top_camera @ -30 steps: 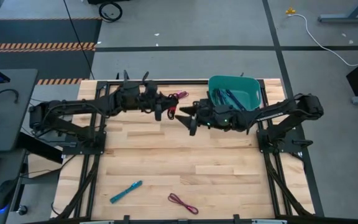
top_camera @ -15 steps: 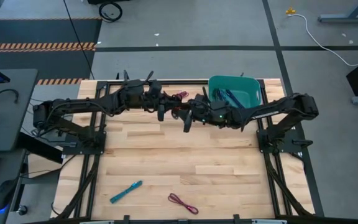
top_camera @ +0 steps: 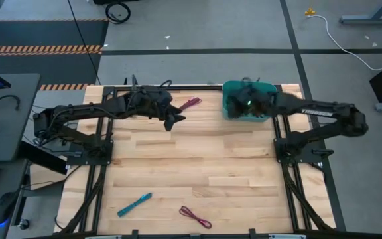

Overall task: Pick and place USB-C Cables
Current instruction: Put the black charger cable into the blue bin, then put the white charger cable into the blue bin

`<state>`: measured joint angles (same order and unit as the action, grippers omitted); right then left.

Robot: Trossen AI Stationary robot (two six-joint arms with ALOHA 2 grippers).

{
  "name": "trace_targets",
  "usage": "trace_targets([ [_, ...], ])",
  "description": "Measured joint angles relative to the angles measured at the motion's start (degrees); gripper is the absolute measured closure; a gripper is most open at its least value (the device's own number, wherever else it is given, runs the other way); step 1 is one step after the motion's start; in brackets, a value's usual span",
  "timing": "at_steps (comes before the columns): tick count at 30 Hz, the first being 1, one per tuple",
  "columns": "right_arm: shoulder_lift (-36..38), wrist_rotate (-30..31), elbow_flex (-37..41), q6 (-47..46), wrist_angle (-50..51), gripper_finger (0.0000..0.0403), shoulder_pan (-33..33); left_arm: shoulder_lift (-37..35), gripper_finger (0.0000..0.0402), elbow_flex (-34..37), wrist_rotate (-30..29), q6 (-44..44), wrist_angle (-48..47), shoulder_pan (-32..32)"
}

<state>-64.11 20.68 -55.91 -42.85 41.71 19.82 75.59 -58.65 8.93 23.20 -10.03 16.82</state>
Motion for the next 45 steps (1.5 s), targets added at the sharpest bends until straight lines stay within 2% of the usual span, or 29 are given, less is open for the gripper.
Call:
trace_targets([
  [3, 0.0, -0.3, 0.1, 4.7, 6.4, 0.0345, 8.9, 0.2, 0.0188, 0.0, 0.0, 0.0, -1.0, -0.3],
  [6, -2.3, -1.9, 1.0, 10.3, 7.6, 0.0345, 17.0, 0.2, 0.0197, 0.0, 0.0, 0.0, -1.1, -0.3],
  [11, -9.2, -3.3, 2.0, 17.4, 7.9, 0.0345, 25.2, 0.2, 0.0212, 0.0, 0.0, 0.2, -1.1, -0.3],
  [14, -13.0, -3.4, 2.0, 18.9, 8.4, 0.0332, 27.8, 0.2, 0.0218, 0.0, 0.0, 1.2, -1.2, -0.7],
  [19, -17.1, -1.8, 2.0, 18.7, 11.8, 0.0276, 29.4, 0.2, 0.0221, 0.0, 0.0, 1.7, -1.5, -1.2],
  [26, -17.0, -0.4, 2.0, 19.0, 10.8, 0.0205, 29.7, 0.2, 0.0221, 0.0, -0.1, 1.7, -1.5, -1.7],
  [29, -15.3, -2.3, 2.0, 18.7, 9.1, 0.0194, 28.8, 0.2, 0.0221, 0.0, -0.1, 1.7, -1.5, -1.7],
  [34, -12.2, -11.3, 2.0, 15.8, 1.1, 0.0196, 22.9, 0.2, 0.0221, 0.0, -1.3, 1.7, -1.8, -1.7],
  [39, -10.9, -12.8, 2.0, 10.6, -9.4, 0.0203, 10.6, 0.2, 0.0221, 0.0, -5.4, 3.8, -7.1, -1.0],
  [42, -10.9, -12.8, 2.0, 9.4, -16.4, 0.0205, 2.0, 0.2, 0.0221, 0.0, -8.0, 9.8, -16.2, 1.5],
  [45, -10.9, -12.7, 2.0, 10.0, -22.9, 0.0206, -6.5, 0.2, 0.0225, 0.0, -9.9, 12.2, -25.9, 5.3],
])
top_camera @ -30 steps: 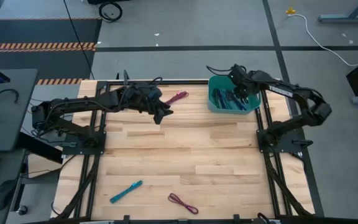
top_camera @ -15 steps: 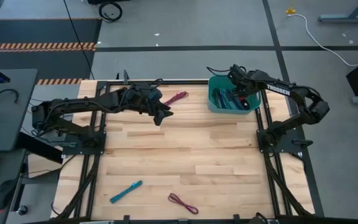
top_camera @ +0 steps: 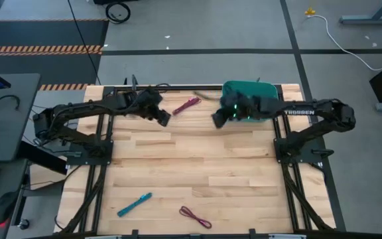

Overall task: Pick and place USB-C Cables
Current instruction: Put the white charger cable into the blue bin

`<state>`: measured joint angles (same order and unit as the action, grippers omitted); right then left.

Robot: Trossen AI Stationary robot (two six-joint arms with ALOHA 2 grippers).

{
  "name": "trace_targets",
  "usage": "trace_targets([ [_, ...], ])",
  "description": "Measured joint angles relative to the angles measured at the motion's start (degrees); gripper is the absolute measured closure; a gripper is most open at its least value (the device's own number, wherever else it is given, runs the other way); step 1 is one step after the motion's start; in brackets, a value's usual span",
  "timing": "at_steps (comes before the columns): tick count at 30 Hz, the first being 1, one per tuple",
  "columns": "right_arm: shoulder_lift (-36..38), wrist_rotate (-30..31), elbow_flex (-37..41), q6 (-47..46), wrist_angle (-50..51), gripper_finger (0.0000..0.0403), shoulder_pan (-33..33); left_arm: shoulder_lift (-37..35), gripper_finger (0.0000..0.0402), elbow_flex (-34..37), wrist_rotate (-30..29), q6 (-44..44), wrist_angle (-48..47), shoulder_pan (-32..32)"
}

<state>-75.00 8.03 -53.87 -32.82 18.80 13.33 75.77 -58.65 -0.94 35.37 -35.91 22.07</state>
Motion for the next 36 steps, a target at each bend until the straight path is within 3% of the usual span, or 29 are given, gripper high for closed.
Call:
trace_targets([
  [6, -1.2, 8.6, 0.0, -1.5, -7.9, 0.0206, -12.6, 1.5, 0.0232, 0.0, -10.2, -0.9, -12.3, 9.4],
  [10, -3.8, 14.7, 0.0, -5.8, -8.9, 0.0206, -17.0, 5.6, 0.0226, 0.0, -10.7, -5.3, -11.8, 18.0],
  [17, -7.4, 14.6, 0.0, -13.3, -9.5, 0.0206, -19.7, 16.0, 0.0191, 0.0, -9.4, -13.5, -9.5, 28.7],
  [24, -7.8, 15.0, 0.0, -15.2, -10.3, 0.0206, -21.1, 23.0, 0.0161, 0.0, -9.8, -17.8, -4.9, 30.8],
  [30, -8.2, 14.9, 0.0, -16.3, -11.3, 0.0206, -21.1, 27.7, 0.0199, 0.0, -12.9, -18.3, -1.8, 30.8],
  [36, -8.3, 14.9, 0.0, -18.7, -11.9, 0.0206, -21.5, 28.2, 0.0298, -0.2, -12.3, -23.0, -0.9, 30.0],
])
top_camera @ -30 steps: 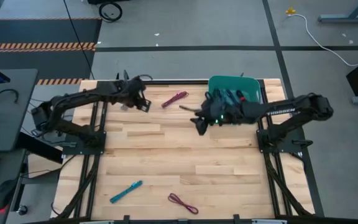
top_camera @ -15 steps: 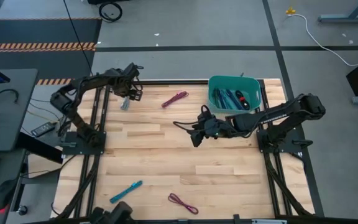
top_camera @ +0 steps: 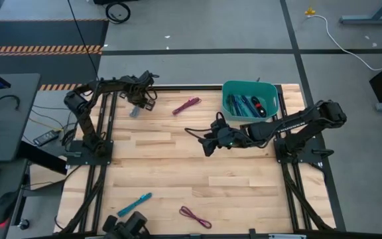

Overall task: Pick and place USB-C Cables
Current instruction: Put the white charger cable into the blue bin

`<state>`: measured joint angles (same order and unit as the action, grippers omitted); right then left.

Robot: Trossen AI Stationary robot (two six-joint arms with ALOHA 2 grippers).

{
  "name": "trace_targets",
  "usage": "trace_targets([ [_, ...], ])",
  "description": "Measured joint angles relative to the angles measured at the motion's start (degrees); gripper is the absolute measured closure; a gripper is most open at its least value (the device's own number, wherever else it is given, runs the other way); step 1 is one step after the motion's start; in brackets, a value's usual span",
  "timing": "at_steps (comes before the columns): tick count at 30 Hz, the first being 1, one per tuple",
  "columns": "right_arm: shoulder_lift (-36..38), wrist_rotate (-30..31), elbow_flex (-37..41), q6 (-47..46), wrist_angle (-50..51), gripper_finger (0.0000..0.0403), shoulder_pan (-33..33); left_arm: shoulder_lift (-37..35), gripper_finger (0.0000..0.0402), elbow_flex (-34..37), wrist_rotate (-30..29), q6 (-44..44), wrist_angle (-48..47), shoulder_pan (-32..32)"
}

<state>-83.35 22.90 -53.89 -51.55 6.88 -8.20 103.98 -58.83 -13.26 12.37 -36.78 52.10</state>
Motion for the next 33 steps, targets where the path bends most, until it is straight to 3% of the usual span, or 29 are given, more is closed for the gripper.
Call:
trace_targets([
  [3, 0.5, 0.0, 0.0, 0.0, -0.5, 0.0206, -0.6, 0.0, 0.0367, 0.0, 3.7, -3.5, 0.1, 0.1],
  [5, 1.5, 0.2, 0.0, 0.0, -0.8, 0.0206, -0.9, -0.4, 0.0385, -0.1, 7.3, -4.3, -0.1, -0.1],
  [12, 4.8, 1.5, 0.0, 0.6, -0.5, 0.0206, -1.2, -5.4, 0.0389, 0.2, 25.1, -7.3, -1.1, -5.4],
  [21, 5.3, -2.4, 0.0, 0.2, 0.7, 0.02, 1.8, -12.9, 0.0389, 0.2, 43.9, -11.1, 5.1, -18.9],
  [25, 5.2, -7.3, 0.0, 0.1, 0.5, 0.018, 4.5, -15.2, 0.0389, 0.2, 47.0, -9.9, 13.5, -26.0],
  [33, 5.3, -8.4, 0.0, 7.1, -7.0, 0.013, 6.5, -16.8, 0.0389, 0.2, 47.3, -0.3, 35.2, -35.5],
])
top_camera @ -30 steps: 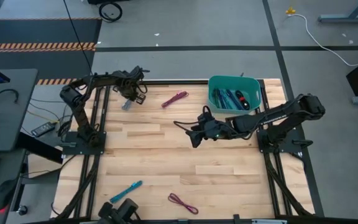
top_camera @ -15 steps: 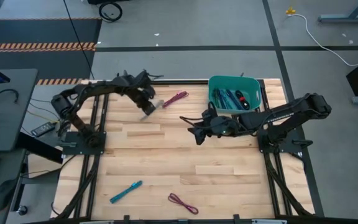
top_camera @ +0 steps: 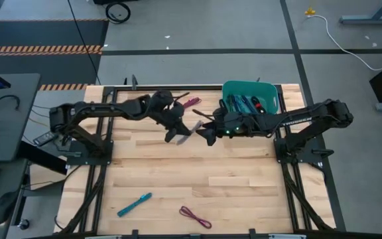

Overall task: Pick and place USB-C Cables
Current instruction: Put the white charger cable into the blue bin

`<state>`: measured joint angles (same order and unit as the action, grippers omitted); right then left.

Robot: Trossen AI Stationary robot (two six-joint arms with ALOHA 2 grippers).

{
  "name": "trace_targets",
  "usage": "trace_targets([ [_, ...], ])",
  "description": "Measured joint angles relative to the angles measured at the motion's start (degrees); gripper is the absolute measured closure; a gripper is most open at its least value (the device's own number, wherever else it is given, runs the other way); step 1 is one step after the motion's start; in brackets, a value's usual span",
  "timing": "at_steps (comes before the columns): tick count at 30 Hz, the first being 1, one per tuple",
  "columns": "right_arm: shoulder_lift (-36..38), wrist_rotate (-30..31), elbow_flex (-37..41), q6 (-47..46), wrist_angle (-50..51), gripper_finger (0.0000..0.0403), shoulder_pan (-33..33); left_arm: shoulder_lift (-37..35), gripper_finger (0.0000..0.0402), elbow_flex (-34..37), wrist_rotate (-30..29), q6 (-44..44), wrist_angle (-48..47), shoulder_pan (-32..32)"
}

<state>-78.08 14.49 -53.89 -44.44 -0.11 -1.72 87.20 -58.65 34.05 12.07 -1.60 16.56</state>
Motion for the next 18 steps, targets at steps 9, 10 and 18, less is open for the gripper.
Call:
trace_targets([
  [9, 0.1, 0.8, 0.0, 8.5, -11.5, 0.02, 0.0, 0.1, 0.0389, -0.1, -0.8, 6.7, 12.3, -2.6],
  [10, 0.1, 0.8, 0.0, 8.4, -11.3, 0.022, 0.0, 0.1, 0.0388, -0.1, -0.9, 7.3, 12.2, -2.5],
  [18, 3.7, 0.7, 0.0, 8.9, -7.4, 0.0374, -0.2, 0.1, 0.0357, -0.2, -1.7, 12.7, 13.5, -2.2],
])
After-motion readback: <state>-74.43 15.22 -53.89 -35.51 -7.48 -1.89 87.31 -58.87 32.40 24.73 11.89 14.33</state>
